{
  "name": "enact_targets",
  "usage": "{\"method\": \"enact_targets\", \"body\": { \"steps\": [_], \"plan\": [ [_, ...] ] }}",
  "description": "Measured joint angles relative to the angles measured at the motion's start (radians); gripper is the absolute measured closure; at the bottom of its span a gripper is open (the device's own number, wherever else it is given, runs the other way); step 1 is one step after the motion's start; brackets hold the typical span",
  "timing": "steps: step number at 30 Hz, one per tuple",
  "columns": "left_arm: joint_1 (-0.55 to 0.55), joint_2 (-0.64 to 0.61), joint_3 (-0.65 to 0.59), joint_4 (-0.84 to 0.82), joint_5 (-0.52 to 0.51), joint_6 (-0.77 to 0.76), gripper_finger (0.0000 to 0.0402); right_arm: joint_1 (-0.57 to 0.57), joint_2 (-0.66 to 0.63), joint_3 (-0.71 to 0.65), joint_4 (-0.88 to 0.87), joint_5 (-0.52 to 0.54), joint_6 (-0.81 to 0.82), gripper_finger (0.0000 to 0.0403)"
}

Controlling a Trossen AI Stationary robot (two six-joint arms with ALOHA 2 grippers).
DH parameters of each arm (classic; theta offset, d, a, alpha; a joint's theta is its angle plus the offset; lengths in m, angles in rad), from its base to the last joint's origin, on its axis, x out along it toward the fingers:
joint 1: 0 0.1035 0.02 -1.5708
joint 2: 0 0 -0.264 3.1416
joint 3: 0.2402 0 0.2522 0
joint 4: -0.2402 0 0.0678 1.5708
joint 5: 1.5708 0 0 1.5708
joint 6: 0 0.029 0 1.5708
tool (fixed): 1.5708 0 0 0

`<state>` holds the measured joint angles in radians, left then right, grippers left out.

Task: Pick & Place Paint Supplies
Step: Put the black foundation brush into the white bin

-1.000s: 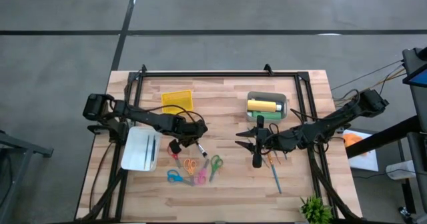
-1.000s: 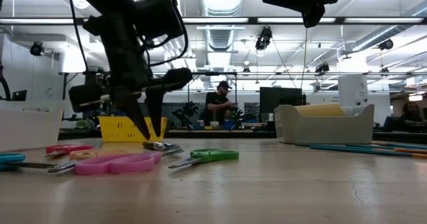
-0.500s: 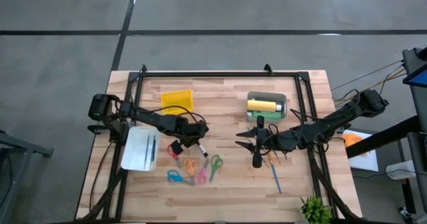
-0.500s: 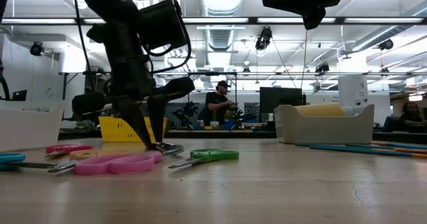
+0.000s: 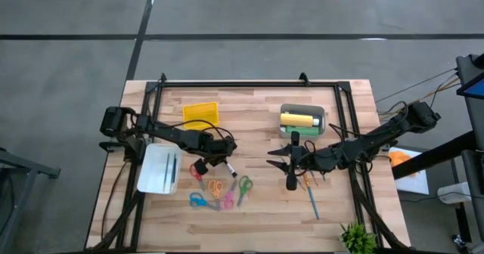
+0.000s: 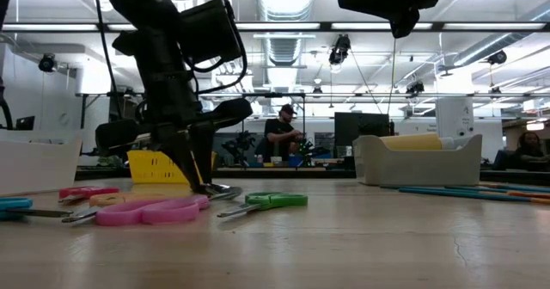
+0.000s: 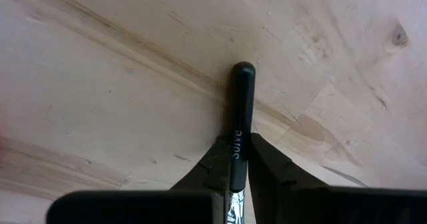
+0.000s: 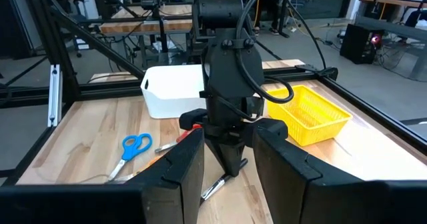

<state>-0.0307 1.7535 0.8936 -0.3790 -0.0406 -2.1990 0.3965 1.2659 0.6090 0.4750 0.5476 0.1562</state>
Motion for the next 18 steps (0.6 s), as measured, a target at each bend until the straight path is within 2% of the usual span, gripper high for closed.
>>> {"method": "enact_targets", "body": {
  "steps": [11, 18],
  "plan": [
    [0.000, -0.004, -0.001, -0.002, 0.000, 0.005, 0.0369, 0.000, 0.000, 0.000, 0.000, 0.000, 0.000, 0.0274],
    [0.001, -0.085, 0.007, -0.042, -0.033, 0.168, 0.0369, 0.000, 0.000, 0.000, 0.001, 0.000, 0.000, 0.0274]
  ]
}}
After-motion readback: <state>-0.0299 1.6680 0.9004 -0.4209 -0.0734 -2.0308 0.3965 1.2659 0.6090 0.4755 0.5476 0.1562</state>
